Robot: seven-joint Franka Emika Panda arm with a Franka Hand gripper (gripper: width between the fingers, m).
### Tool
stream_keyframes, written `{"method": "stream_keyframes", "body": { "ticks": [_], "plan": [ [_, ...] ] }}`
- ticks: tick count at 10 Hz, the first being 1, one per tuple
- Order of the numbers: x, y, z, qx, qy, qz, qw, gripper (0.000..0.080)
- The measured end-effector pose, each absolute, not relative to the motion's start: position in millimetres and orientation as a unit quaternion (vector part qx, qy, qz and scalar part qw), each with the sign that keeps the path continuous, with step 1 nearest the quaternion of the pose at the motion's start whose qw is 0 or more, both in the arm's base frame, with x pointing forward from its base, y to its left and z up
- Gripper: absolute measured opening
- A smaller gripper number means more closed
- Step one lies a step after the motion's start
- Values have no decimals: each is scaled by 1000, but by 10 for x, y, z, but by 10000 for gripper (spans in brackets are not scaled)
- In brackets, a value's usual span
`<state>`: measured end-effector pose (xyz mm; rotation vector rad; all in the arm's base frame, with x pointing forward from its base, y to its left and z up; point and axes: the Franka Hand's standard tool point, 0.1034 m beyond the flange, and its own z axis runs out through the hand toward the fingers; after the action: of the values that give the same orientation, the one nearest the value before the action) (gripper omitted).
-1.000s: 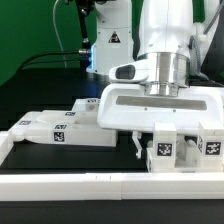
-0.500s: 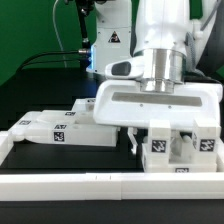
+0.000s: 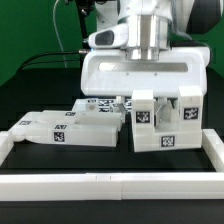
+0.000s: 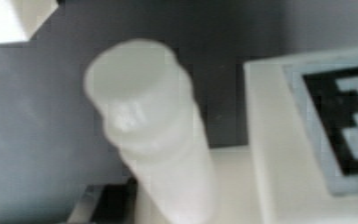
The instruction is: Assemble chair
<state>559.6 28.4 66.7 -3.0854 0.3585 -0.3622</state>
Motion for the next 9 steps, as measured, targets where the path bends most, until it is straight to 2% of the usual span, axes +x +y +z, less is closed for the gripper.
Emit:
{"method": "stream_keyframes", "body": {
  "ticks": [1,3,5,6,7,8,9],
  "plan": [
    [5691,326,772,-991,114,-75,17,320],
    [5666,332,710,-993,117,-17,25,320],
    [5621,309,734,-990,121,66,37,320],
    [5596,196,781,-985,119,120,24,320],
    [5566,113,912,-974,128,185,7,320],
    [5585,100,991,-962,139,235,-16,320],
    [5618,190,920,-955,147,257,-33,320]
  ]
}}
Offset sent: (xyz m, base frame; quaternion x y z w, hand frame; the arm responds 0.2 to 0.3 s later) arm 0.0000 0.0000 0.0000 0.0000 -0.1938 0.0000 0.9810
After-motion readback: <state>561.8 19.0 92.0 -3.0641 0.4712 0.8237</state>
